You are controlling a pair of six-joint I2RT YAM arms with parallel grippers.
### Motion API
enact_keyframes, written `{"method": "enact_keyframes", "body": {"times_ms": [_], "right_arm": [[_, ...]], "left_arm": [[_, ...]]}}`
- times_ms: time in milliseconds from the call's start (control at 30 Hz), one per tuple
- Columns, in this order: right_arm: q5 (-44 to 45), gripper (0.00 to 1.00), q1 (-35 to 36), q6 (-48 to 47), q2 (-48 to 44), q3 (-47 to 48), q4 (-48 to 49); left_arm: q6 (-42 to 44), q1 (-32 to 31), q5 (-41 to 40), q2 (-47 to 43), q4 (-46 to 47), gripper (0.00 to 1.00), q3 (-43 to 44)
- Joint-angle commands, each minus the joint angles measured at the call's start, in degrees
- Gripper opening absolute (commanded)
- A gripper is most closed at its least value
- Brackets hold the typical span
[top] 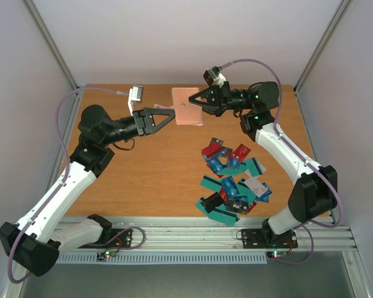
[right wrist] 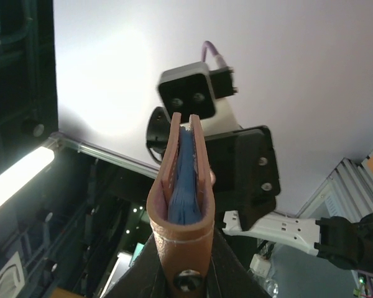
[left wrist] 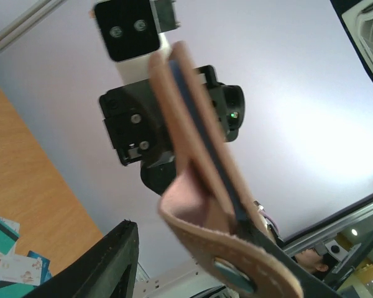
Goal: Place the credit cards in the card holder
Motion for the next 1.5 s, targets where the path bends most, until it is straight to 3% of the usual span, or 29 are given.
{"method": "enact_keyframes", "body": {"times_ms": [0,167,333,600,700,800,833,900,933,1000,1067,1100,1200,1300,1467], "right_arm": [[-2.6,0.02,1.6,-9.1,-2.5,-0.6,-10.0],[-3.0,0.02,1.6,-15.8,-4.2,-0.4,-18.9],[-2.5,0.02,1.6,-14.1,-3.7,-0.4,-16.7],[-0.8,0.02,1.5,-1.6,-0.5,-0.2,-1.5],[-0.9,0.02,1.5,-2.0,-0.4,-0.1,-2.3],[-1.4,0.03,1.5,-4.4,-0.8,-0.3,-6.4],[-1.6,0.06,1.5,-6.5,-1.1,-0.5,-9.6],[-1.7,0.35,1.3,-17.1,-2.4,-0.1,-23.4],[-0.8,0.5,1.0,-26.3,-3.4,0.8,-35.2],[6.1,0.75,-0.6,-50.7,-4.9,6.5,-70.9],[18.3,0.87,-1.5,-67.8,-3.4,12.6,-101.9],[22.6,0.9,-1.9,-72.2,-2.7,13.6,-107.6],[30.2,0.98,-3.0,-77.9,-2.7,12.2,-114.8],[35.5,0.98,-3.0,-81.3,-3.7,10.6,-117.9],[39.1,0.98,-3.0,-81.0,-3.9,8.4,-118.8]], "left_arm": [[-0.5,-0.3,1.4,1.8,5.3,0.44,2.2],[-0.2,-0.3,0.9,2.0,4.7,0.43,1.9],[0.7,-0.3,0.7,2.1,3.5,0.39,1.7],[1.5,-0.3,-0.9,0.5,2.5,0.19,0.6],[1.7,-0.3,-1.9,-0.3,2.0,0.02,-0.1],[2.0,-0.3,-2.8,-0.3,0.2,0.0,-0.1],[2.4,-0.3,-2.9,-0.1,-1.1,0.0,0.3],[4.6,-0.3,-3.8,0.2,-6.6,0.0,1.8],[6.5,-0.3,-4.7,0.4,-10.8,0.0,2.8],[12.2,-0.3,-8.3,1.0,-21.9,0.0,5.9],[17.4,-0.2,-12.5,2.0,-32.0,0.0,8.4],[20.9,-0.3,-14.6,2.8,-36.2,0.0,9.5],[29.0,-0.3,-22.5,6.6,-50.9,0.0,12.7],[33.8,-0.3,-31.6,12.4,-61.8,0.0,15.4],[36.4,-0.5,-41.1,21.7,-69.9,0.0,18.3]]}}
